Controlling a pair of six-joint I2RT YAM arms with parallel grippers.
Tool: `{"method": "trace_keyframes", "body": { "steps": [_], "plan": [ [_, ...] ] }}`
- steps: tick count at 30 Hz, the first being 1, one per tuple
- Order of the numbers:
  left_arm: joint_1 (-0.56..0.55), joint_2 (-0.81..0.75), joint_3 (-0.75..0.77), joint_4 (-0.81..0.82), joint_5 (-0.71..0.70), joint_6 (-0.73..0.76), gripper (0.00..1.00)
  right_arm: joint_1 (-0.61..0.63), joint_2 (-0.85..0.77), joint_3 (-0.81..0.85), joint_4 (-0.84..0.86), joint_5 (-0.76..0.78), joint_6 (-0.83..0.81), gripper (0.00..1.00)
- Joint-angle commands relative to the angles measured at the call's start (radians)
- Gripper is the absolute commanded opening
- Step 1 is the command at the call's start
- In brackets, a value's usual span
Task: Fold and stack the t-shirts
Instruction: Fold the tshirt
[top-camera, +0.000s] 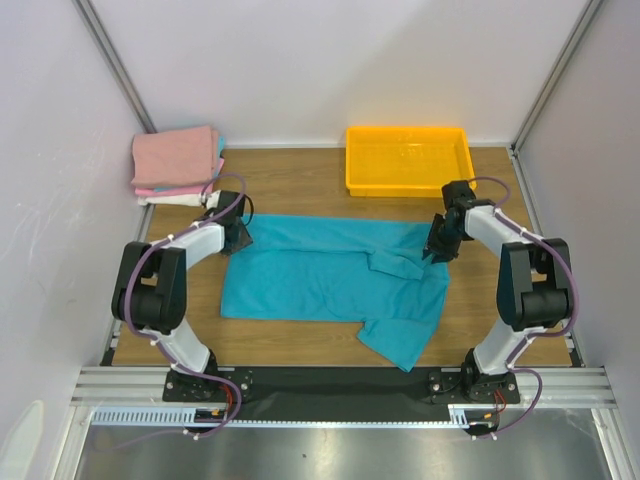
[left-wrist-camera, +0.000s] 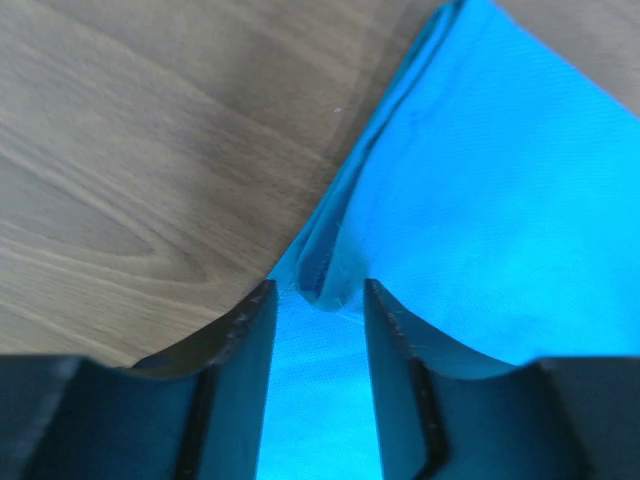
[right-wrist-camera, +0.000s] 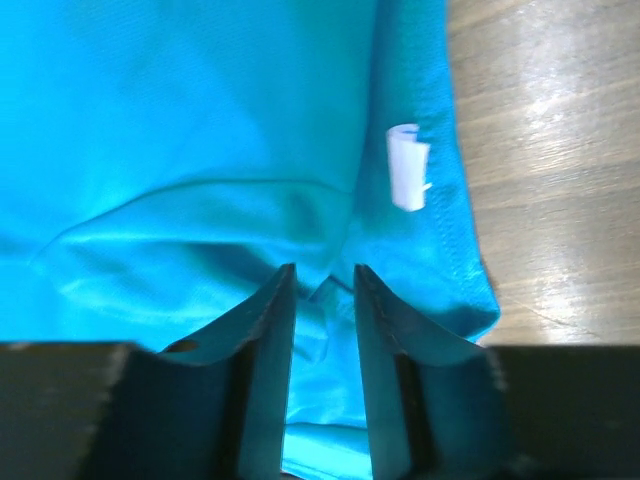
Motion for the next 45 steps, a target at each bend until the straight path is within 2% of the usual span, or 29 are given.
{"method": "trace_keyframes", "body": {
  "steps": [1, 3, 9, 13, 17, 21, 27, 34, 45],
  "plan": [
    [0.002, -0.096, 0.036, 0.047, 0.009, 0.083, 0.48, -0.003, -0.110, 0.061, -0.034, -0.079, -0.047, 0.38],
    [-0.008, -0.126, 0.058, 0.022, -0.020, 0.109, 0.52, 0.000, -0.144, 0.061, -0.029, -0.094, -0.050, 0.44],
    [-0.099, -0.264, 0.095, -0.018, -0.034, 0.129, 0.73, 0.005, -0.230, -0.019, 0.044, -0.130, -0.017, 0.47],
    [-0.190, -0.321, 0.072, 0.007, 0.024, 0.043, 0.75, 0.007, -0.285, -0.126, 0.106, -0.124, 0.040, 0.50],
    [-0.314, -0.292, 0.041, 0.086, 0.078, -0.046, 0.75, 0.005, -0.359, -0.232, 0.167, -0.092, 0.106, 0.54],
    [-0.455, -0.192, 0.058, 0.164, 0.135, -0.147, 0.75, -0.003, -0.428, -0.295, 0.196, -0.078, 0.132, 0.54],
    [-0.592, -0.011, 0.127, 0.287, 0.188, -0.265, 0.73, -0.004, -0.500, -0.407, 0.276, -0.093, 0.164, 0.50],
    [-0.649, 0.142, 0.184, 0.410, 0.239, -0.351, 0.71, -0.016, -0.483, -0.461, 0.337, -0.125, 0.152, 0.48],
    [-0.701, 0.247, 0.228, 0.419, 0.267, -0.399, 0.66, -0.023, -0.428, -0.447, 0.362, -0.171, 0.129, 0.47]
  ]
}}
